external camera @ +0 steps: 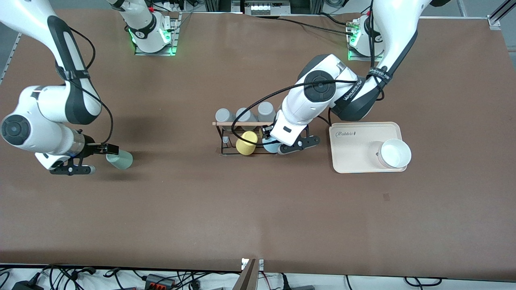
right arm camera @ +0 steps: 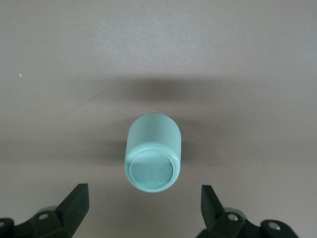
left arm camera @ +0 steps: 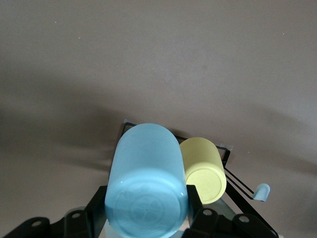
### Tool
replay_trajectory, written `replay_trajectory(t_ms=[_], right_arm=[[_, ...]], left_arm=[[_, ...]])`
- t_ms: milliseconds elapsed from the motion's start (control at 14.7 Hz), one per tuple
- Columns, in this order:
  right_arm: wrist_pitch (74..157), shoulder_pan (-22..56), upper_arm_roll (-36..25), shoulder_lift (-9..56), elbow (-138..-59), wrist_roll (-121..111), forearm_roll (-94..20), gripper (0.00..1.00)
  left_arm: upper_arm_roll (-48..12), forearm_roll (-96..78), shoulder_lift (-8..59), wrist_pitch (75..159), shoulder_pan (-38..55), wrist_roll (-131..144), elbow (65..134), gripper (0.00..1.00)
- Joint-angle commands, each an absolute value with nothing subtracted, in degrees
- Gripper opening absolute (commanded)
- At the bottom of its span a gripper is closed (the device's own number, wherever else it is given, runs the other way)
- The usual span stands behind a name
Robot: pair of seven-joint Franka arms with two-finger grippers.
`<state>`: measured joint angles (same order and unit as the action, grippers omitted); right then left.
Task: Hang scattered cups on rack with three cups
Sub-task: 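Hang the blue cup on the rack while the right gripper grasps the teal cup, then withdraw the left gripper while the right gripper lifts the teal cup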
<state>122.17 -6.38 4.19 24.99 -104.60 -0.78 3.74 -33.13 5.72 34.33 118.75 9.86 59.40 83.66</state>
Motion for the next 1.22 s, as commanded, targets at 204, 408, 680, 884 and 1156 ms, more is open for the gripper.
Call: replay_trajectory(t_ms=[204,408,680,884,1156], right_arm=[[131.74,-6.77,4.48,25.13,-111.79,-1.23,4.39,1.0],[132.1,-6.68,4.39,25.66,-111.97,-1.76,5.61,1.0],[132.1,-6.86,4.39,25.84,-111.8,-1.76,8.52,0.67],[131.92,-6.68,4.39,25.84,-111.62,-1.76,8.44,0.48],[128.78,-5.98,5.09,24.53,-108.3,-1.14,8.26,0.36]], left_arm=[[-32.52,10.63,36.38,118.3,13.36,61.96,82.35,0.0],[-32.52,10.81,37.09,118.3,13.8,62.14,82.7,0.0],[-32.52,13.62,38.06,118.3,13.89,62.14,83.15,0.12],[-32.87,13.63,37.1,117.25,9.33,55.75,82.27,1.0],[-33.66,13.18,32.09,107.17,-0.33,52.14,80.08,1.0]])
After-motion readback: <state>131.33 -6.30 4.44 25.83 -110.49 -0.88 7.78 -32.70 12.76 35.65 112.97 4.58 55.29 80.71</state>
